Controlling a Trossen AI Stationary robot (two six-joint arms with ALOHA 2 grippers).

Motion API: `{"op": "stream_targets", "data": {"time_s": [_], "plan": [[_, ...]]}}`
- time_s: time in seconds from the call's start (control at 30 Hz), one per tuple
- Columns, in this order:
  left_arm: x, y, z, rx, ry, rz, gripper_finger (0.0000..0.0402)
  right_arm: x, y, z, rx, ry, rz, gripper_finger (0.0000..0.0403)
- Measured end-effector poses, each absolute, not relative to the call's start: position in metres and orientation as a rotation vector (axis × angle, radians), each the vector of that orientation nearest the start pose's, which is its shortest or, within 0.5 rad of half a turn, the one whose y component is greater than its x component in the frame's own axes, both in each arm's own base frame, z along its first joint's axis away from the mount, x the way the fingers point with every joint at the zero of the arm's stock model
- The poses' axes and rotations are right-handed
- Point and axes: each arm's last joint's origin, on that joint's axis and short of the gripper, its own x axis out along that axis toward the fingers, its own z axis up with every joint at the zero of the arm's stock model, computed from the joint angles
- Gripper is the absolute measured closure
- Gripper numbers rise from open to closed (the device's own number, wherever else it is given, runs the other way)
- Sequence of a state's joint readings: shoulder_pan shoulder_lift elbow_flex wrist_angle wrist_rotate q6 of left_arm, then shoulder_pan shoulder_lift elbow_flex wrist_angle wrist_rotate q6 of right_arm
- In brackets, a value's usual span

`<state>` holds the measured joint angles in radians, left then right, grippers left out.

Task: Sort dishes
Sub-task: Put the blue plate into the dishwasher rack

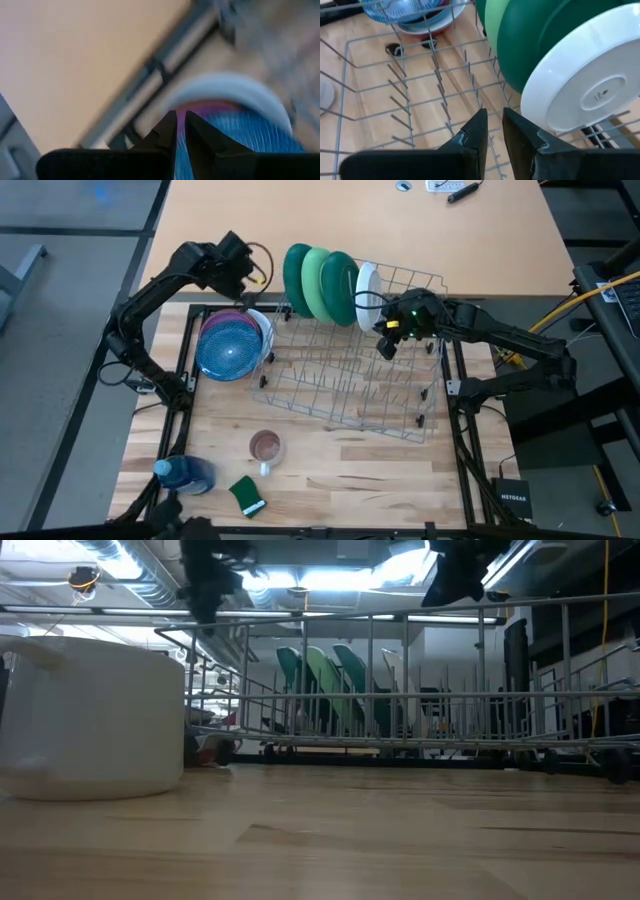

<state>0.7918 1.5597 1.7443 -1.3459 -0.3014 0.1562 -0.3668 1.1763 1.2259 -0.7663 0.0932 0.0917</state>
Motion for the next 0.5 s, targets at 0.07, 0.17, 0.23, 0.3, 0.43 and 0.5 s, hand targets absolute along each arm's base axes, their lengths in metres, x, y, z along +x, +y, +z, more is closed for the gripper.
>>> {"op": "stream_targets", "data": {"time_s": [0.07, 0.17, 0.23, 0.3, 0.43, 0.5], "plan": [[0.190, 0.202, 0.379, -0.233, 1.320, 0.805, 0.0372, 0.216, -0.086, 0.355, 0.186, 0.704, -0.473, 0.0338], [0.187, 0.192, 0.369, -0.333, 1.407, 0.689, 0.0372, 0.215, -0.085, 0.354, 0.189, 0.726, -0.472, 0.0338], [0.188, 0.186, 0.363, -0.360, 1.452, 0.620, 0.0372, 0.214, -0.085, 0.353, 0.191, 0.741, -0.472, 0.0338], [0.192, 0.181, 0.357, -0.368, 1.461, 0.577, 0.0372, 0.213, -0.085, 0.351, 0.193, 0.763, -0.472, 0.0338], [0.201, 0.169, 0.344, -0.375, 1.497, 0.460, 0.0354, 0.211, -0.083, 0.349, 0.206, 0.795, -0.457, 0.0338], [0.206, 0.163, 0.339, -0.352, 1.520, 0.424, 0.0338, 0.210, -0.083, 0.348, 0.213, 0.803, -0.446, 0.0338]]}}
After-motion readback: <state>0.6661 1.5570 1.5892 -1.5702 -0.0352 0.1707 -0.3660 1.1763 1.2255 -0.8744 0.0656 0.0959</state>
